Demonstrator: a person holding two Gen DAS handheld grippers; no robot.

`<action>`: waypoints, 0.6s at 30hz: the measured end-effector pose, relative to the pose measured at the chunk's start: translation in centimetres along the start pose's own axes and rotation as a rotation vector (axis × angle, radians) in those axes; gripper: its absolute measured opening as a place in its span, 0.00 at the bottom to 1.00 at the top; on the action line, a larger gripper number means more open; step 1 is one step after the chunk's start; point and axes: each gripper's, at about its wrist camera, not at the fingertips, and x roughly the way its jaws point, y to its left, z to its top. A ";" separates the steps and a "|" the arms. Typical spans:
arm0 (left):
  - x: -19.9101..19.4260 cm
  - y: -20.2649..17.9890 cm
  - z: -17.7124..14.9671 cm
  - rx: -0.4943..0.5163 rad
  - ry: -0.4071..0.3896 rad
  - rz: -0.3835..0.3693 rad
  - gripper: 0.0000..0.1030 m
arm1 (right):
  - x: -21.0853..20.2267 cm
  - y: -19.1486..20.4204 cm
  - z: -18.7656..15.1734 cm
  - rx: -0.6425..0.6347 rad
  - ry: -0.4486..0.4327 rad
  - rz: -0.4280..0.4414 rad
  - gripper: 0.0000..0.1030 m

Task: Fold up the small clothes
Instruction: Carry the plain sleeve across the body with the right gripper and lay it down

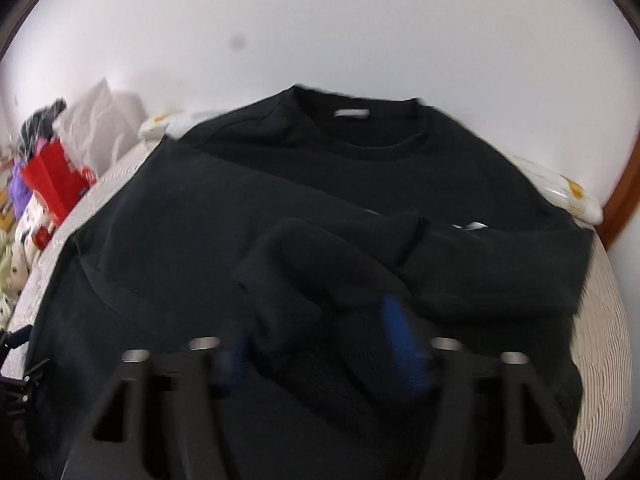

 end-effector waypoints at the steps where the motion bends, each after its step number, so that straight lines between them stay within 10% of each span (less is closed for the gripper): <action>1: 0.0 0.0 0.0 0.000 0.000 0.001 0.83 | -1.3 -0.9 -0.5 0.019 -0.006 0.031 0.82; 9: 0.0 0.0 0.0 -0.001 0.000 0.002 0.84 | -4.9 -4.7 -2.6 0.004 -0.038 -0.018 0.79; 11: 0.0 0.0 0.0 -0.001 0.000 0.002 0.84 | -4.4 -4.7 -2.7 0.028 -0.010 0.024 0.63; 16: 0.0 0.0 0.0 -0.002 0.000 0.001 0.84 | -1.1 -2.4 -2.6 0.004 0.038 0.058 0.58; 18: 0.0 0.0 0.0 -0.002 0.000 0.001 0.84 | 0.4 -1.9 -2.7 0.012 0.072 0.042 0.36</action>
